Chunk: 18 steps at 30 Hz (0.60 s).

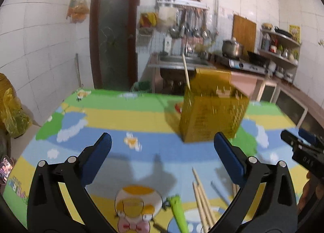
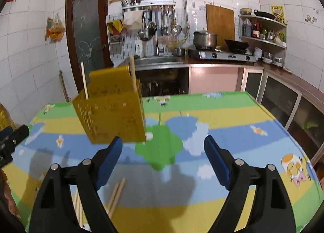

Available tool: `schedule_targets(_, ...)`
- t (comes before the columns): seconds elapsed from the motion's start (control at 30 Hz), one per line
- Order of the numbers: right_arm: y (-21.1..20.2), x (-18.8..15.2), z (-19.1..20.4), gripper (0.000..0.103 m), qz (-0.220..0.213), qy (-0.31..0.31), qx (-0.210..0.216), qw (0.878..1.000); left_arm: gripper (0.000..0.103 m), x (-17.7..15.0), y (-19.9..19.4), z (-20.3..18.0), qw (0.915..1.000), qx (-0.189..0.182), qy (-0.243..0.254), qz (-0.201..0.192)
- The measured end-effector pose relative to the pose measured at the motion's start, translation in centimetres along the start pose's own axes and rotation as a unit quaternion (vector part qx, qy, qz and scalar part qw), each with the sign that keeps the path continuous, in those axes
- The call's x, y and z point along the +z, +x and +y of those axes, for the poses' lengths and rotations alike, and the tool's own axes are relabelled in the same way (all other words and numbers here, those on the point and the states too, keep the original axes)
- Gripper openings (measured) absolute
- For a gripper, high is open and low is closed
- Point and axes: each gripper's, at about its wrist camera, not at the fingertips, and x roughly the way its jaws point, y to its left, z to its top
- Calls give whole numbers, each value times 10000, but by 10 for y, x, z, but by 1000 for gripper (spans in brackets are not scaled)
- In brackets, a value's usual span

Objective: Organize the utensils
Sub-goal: 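Move both open tools back down toward the remaining utensils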

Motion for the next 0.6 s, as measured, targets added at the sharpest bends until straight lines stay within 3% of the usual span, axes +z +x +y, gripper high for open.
schedule_targets(0.3,34,-37,0,82,550,51,-24,9985,98,-38,31,18,9979,65,-273,577)
schedule_targets(0.6,39,-51,14,82,692,-229,-67,9973,98,-48,48,23,9957,205,-215,879)
